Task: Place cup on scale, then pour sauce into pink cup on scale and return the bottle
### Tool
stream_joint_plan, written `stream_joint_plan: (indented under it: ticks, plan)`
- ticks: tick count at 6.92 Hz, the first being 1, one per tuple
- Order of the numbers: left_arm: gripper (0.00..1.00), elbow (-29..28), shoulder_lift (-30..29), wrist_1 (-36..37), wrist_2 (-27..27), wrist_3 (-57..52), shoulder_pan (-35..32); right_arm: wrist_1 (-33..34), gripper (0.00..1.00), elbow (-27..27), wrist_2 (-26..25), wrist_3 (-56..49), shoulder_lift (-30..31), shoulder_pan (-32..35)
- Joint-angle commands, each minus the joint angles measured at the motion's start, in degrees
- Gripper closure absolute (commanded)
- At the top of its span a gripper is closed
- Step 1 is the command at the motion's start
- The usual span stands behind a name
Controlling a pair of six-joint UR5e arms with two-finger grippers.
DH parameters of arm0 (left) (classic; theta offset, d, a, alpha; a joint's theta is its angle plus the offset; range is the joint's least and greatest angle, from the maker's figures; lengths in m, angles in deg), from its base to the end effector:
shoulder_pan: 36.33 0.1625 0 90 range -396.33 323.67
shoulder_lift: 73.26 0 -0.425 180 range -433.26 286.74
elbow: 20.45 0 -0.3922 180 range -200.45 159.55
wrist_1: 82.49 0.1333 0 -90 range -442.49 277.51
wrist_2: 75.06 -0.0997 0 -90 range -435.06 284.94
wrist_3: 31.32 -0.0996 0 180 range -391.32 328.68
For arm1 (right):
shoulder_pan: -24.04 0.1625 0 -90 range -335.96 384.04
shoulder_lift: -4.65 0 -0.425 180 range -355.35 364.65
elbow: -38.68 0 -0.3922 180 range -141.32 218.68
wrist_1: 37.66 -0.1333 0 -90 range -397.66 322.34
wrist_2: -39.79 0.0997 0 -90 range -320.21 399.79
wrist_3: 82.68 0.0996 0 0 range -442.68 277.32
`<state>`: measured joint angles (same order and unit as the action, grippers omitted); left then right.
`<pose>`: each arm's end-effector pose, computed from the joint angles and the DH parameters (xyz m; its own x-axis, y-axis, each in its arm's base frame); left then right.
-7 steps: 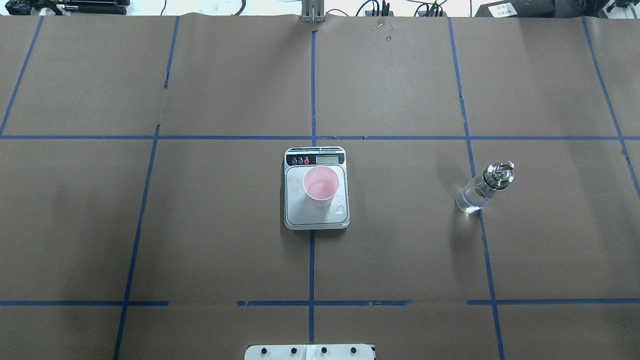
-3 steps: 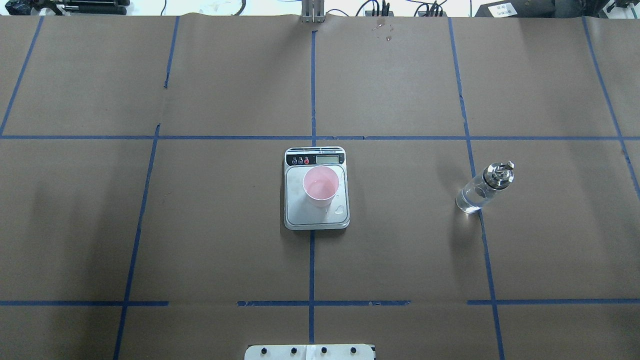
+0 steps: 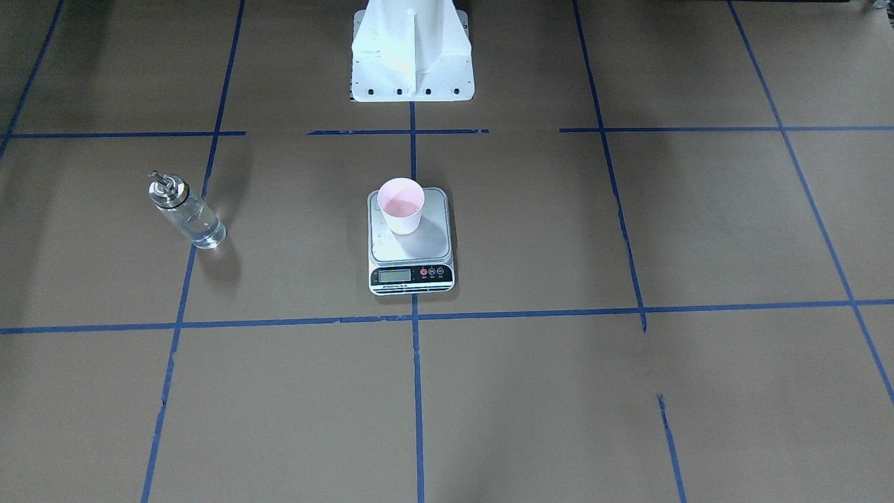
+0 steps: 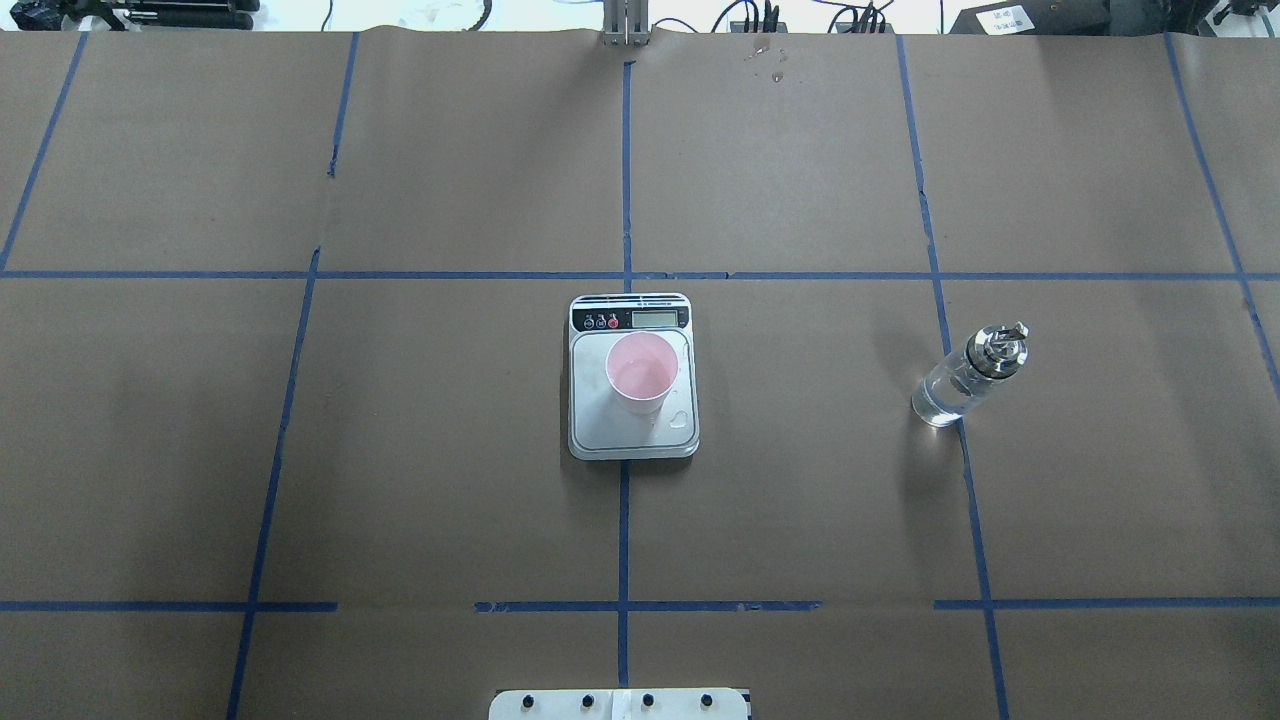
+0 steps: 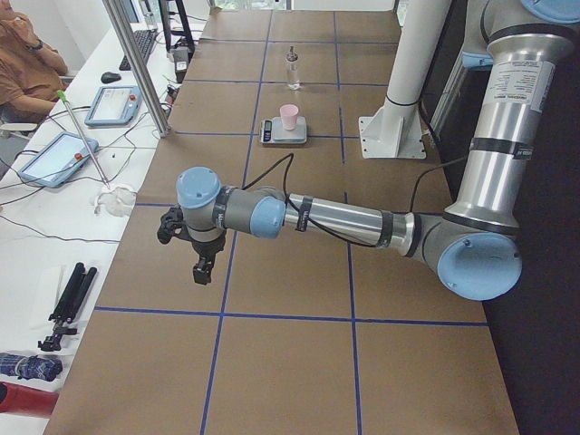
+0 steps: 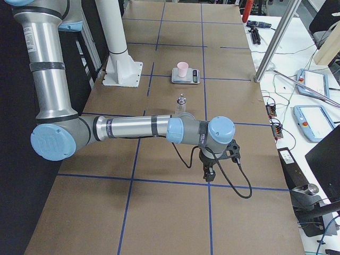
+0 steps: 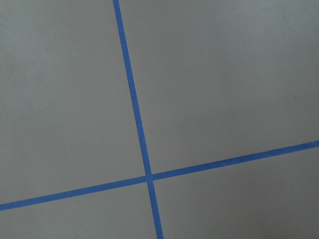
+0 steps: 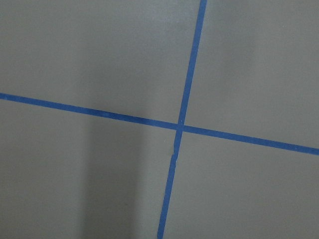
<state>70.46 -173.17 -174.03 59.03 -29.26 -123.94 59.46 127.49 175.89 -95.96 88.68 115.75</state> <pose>-0.0401 -0.5732 0.5561 0.7124 0.1436 -0.6869 -0.0151 0.9818 0.1895 0.0774 -0.5298 0.6256 0.6806 -0.1807 0.7101 0.1300 0.9835 0.1256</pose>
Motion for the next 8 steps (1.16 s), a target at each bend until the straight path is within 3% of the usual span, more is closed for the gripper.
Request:
stream_joint_plan:
  ticks: [1, 2, 3, 5, 6, 8]
  plan:
    - [0.00, -0.4, 2.5, 2.3, -0.1, 0.3, -3.3, -12.6, 0.00, 0.3, 0.6, 0.1, 6.3, -0.1]
    - [0.00, -0.6, 3.4, 3.1, -0.3, 0.1, -3.9, -16.5, 0.00, -0.2, 0.9, 0.2, 7.0, -0.2]
    - [0.00, -1.6, 3.3, 3.2, -1.3, 0.0, -3.6, -15.3, 0.00, 0.9, 1.3, 0.4, 5.9, -2.7]
    - [0.00, -1.0, 3.9, 2.5, -4.1, -3.4, -3.6, 0.8, 0.00, 3.9, 0.3, 0.8, 0.2, -5.0]
    - [0.00, -1.8, 4.2, 2.0, -6.9, -14.2, -3.5, 12.2, 0.00, 4.8, -0.6, 0.7, -3.2, -5.2]
    - [0.00, -3.2, 5.2, 1.0, -6.7, -13.8, -3.4, 11.7, 0.00, 14.0, -2.7, 0.4, 4.5, -5.2]
